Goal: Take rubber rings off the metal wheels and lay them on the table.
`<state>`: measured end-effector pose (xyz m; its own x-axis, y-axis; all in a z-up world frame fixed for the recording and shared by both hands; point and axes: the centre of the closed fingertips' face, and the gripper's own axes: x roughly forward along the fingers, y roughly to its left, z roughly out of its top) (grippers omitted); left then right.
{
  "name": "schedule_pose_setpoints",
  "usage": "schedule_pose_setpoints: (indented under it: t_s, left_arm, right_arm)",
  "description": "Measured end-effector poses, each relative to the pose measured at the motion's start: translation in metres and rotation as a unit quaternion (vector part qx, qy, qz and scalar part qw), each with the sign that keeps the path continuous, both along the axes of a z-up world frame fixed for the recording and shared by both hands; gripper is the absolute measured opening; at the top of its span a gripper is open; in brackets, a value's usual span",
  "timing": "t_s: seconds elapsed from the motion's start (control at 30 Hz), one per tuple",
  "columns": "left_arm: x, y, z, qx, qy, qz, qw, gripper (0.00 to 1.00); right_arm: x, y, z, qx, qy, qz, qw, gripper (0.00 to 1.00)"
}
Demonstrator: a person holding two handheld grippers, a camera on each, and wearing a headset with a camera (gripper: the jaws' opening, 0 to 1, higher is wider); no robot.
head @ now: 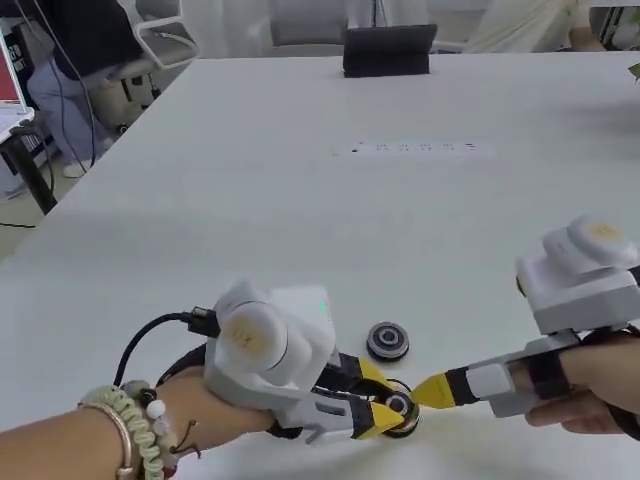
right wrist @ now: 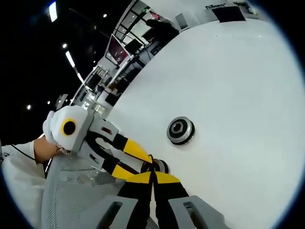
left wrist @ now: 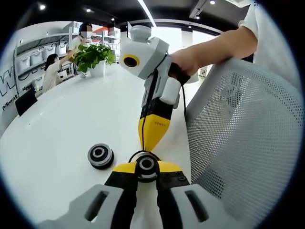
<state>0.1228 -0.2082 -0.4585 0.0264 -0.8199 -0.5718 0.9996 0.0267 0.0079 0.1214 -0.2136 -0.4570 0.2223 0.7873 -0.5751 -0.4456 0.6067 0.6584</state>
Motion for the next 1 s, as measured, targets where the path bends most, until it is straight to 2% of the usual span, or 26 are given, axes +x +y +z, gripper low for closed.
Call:
schedule_pose_setpoints:
  t_s: [0.1, 0.27, 0.37, 0.43, 0.47, 0.5, 0.53, 0.57, 0.7, 0.77, 0.87, 0.93, 1.0]
  left_arm:
    - [0.001, 0.0, 0.004, -0.007, 0.009, 0.006, 0.9999, 0.12]
    - [-0.002, 0.0, 0.012, -0.01, 0.009, -0.002, 0.9999, 0.19]
    - [-0.009, -0.002, 0.013, 0.001, 0.021, -0.017, 0.9996, 0.25]
    - [-0.012, -0.003, 0.017, -0.001, 0.01, -0.03, 0.9995, 0.26]
    - [-0.014, -0.003, 0.019, -0.002, 0.012, -0.032, 0.9994, 0.27]
    - [-0.014, -0.004, 0.02, -0.005, 0.017, -0.032, 0.9993, 0.28]
    - [-0.017, -0.006, 0.024, -0.014, 0.035, -0.027, 0.9989, 0.29]
    - [-0.018, -0.006, 0.026, -0.018, 0.042, -0.027, 0.9986, 0.3]
    - [-0.019, -0.004, 0.034, -0.015, 0.029, -0.036, 0.9988, 0.35]
    - [-0.018, -0.004, 0.038, -0.019, 0.033, -0.033, 0.9987, 0.39]
    - [-0.018, -0.004, 0.044, -0.029, 0.048, -0.028, 0.9981, 0.42]
    - [-0.017, -0.001, 0.046, -0.028, 0.041, -0.03, 0.9983, 0.42]
    - [-0.016, 0.001, 0.05, -0.027, 0.04, -0.028, 0.9984, 0.44]
  right_arm:
    - [0.001, -0.001, 0.003, 0.003, -0.003, -0.004, 1.0, 0.0]
    - [0.002, -0.002, 0.006, 0.004, -0.009, -0.006, 0.9999, 0.0]
    - [0.004, -0.001, 0.01, 0.009, -0.014, -0.008, 0.9998, 0.0]
    - [0.005, -0.001, 0.012, 0.011, -0.016, -0.01, 0.9998, 0.0]
    - [0.005, -0.001, 0.012, 0.011, -0.017, -0.01, 0.9997, 0.0]
    - [0.005, -0.001, 0.012, 0.009, -0.018, -0.009, 0.9997, 0.0]
    - [0.004, -0.002, 0.012, 0.004, -0.022, -0.007, 0.9997, 0.0]
    - [0.004, -0.002, 0.012, 0.001, -0.024, -0.005, 0.9997, 0.0]
    - [0.004, -0.004, 0.015, -0.005, -0.034, -0.001, 0.9994, 0.0]
    - [0.005, -0.005, 0.017, -0.004, -0.037, -0.002, 0.9993, 0.0]
    - [0.006, -0.006, 0.019, -0.004, -0.04, -0.002, 0.9992, 0.0]
    - [0.005, -0.007, 0.022, -0.004, -0.044, -0.002, 0.999, 0.0]
    - [0.006, -0.008, 0.025, 0.002, -0.044, -0.007, 0.999, 0.0]
